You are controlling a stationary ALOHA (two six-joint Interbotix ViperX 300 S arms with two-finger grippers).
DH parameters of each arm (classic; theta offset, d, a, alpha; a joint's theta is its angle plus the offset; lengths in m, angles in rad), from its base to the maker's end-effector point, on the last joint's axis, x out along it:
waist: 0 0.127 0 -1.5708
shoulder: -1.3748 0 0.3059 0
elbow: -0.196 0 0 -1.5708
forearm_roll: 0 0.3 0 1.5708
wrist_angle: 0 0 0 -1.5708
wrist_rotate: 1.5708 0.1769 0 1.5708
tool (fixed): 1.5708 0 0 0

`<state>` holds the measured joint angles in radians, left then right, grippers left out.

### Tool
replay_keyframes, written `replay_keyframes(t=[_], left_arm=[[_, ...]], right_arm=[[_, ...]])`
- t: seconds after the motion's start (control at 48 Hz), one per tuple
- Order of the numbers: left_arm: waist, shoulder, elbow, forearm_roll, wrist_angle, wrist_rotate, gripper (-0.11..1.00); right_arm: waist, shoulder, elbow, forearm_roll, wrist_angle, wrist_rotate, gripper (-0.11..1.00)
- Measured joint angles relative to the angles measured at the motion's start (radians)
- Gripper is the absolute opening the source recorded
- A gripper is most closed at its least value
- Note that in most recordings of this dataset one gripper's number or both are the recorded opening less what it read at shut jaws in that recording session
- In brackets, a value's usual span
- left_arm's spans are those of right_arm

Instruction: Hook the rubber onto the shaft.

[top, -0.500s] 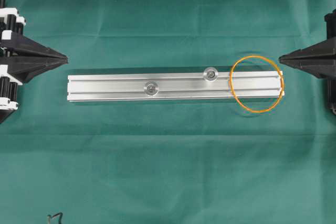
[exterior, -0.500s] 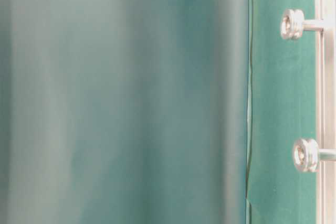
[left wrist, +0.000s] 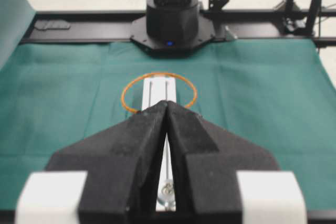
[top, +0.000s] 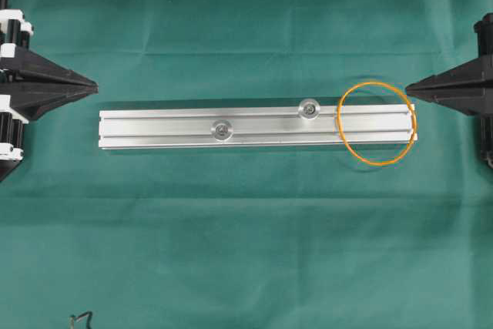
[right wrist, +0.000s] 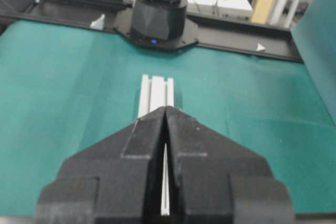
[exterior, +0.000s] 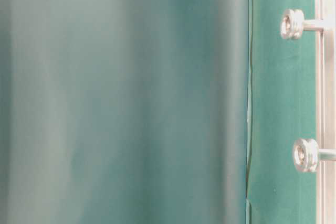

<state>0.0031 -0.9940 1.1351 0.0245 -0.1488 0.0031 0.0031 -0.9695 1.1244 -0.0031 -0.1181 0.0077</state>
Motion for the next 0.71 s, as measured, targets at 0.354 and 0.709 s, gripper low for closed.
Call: replay_keyframes(t=[0.354, 0.709], left_arm=[[0.0, -0.009, -0.032, 0.0, 0.238, -0.011, 0.02], [0.0, -0.008, -0.104, 0.0, 0.577, -0.012, 0.02]], right_arm=[[-0.002, -0.002, -0.048, 0.002, 0.272, 0.063, 0.03], [0.0, 0.021, -0.12, 0.0, 0.733, 0.089, 0.03]])
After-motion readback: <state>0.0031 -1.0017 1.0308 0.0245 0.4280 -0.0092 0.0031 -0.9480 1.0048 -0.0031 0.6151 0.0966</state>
